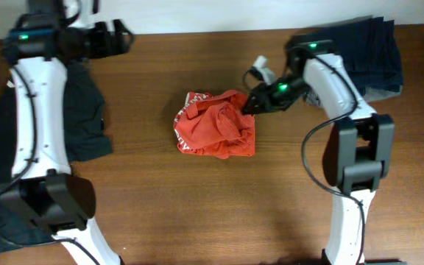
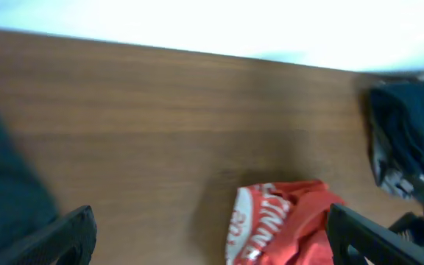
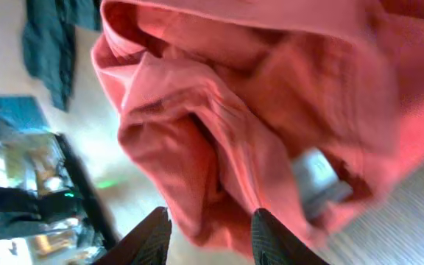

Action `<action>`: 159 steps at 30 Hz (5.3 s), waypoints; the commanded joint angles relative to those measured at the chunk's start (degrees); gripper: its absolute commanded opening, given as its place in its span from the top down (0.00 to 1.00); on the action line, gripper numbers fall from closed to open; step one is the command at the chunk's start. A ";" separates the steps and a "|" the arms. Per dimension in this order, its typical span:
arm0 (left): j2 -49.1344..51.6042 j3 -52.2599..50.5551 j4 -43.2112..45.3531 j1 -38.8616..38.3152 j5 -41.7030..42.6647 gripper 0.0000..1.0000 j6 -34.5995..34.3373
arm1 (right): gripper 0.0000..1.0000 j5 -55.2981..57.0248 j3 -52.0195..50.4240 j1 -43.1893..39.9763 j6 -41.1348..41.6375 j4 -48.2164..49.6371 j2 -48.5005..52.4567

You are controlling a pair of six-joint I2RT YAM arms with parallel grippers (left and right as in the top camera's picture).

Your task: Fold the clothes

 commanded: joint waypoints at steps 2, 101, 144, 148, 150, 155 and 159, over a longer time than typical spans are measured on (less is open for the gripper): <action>-1.60 0.50 -1.97 2.93 1.40 0.01 1.49 | 0.58 8.39 0.85 5.55 -1.99 3.32 -2.43; -1.53 0.46 -1.92 2.97 0.13 0.01 6.64 | 0.43 27.12 5.73 18.51 19.34 1.01 -6.12; -1.53 0.46 -1.97 2.97 0.13 0.01 6.67 | 0.46 28.57 5.57 4.26 23.52 12.63 -5.01; -1.53 0.46 -2.01 2.97 0.11 0.01 6.64 | 0.39 28.55 5.57 4.28 23.63 9.97 -5.31; -1.53 0.46 -2.10 2.97 0.09 0.01 6.69 | 0.39 28.37 5.57 4.26 24.44 8.24 -5.73; -1.53 0.46 -2.16 2.97 0.09 0.01 7.54 | 0.41 28.28 5.44 4.63 31.65 2.27 -5.79; -1.53 0.46 -2.14 2.97 0.09 0.01 7.54 | 0.48 27.71 2.91 6.86 31.76 2.75 -5.64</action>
